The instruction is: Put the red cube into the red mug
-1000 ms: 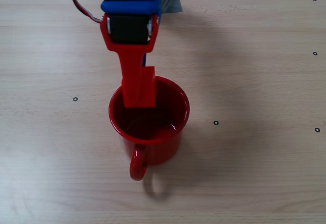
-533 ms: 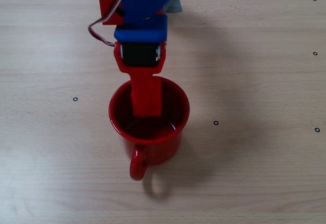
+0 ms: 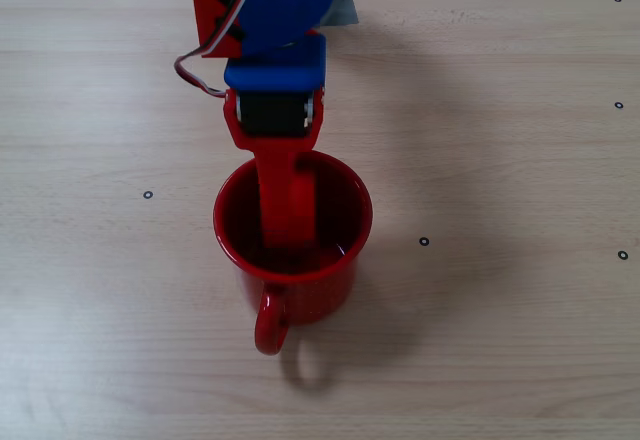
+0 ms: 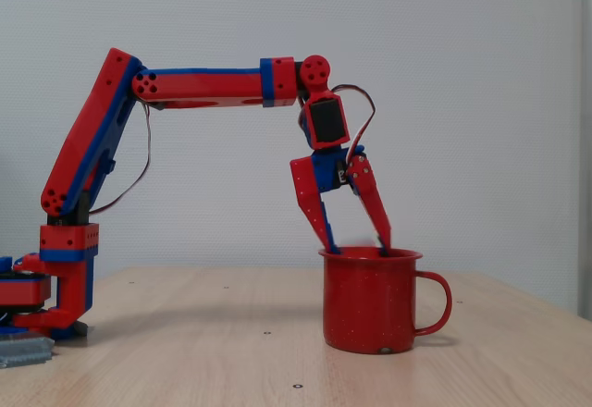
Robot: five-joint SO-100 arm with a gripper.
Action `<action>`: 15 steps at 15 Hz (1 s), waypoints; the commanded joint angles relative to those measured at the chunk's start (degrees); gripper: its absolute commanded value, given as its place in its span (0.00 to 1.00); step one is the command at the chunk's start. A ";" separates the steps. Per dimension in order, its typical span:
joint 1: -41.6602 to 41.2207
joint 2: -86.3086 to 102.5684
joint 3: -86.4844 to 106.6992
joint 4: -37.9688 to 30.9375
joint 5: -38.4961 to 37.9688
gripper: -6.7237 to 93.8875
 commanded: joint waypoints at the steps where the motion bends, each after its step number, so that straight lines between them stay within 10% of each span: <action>1: -0.88 9.67 -0.35 -0.53 -0.09 0.42; 12: 1.85 19.34 4.48 -3.69 -4.92 0.48; 13: 2.11 20.92 4.66 -3.69 -6.06 0.44; 15: 3.08 23.99 4.83 -3.34 -7.65 0.07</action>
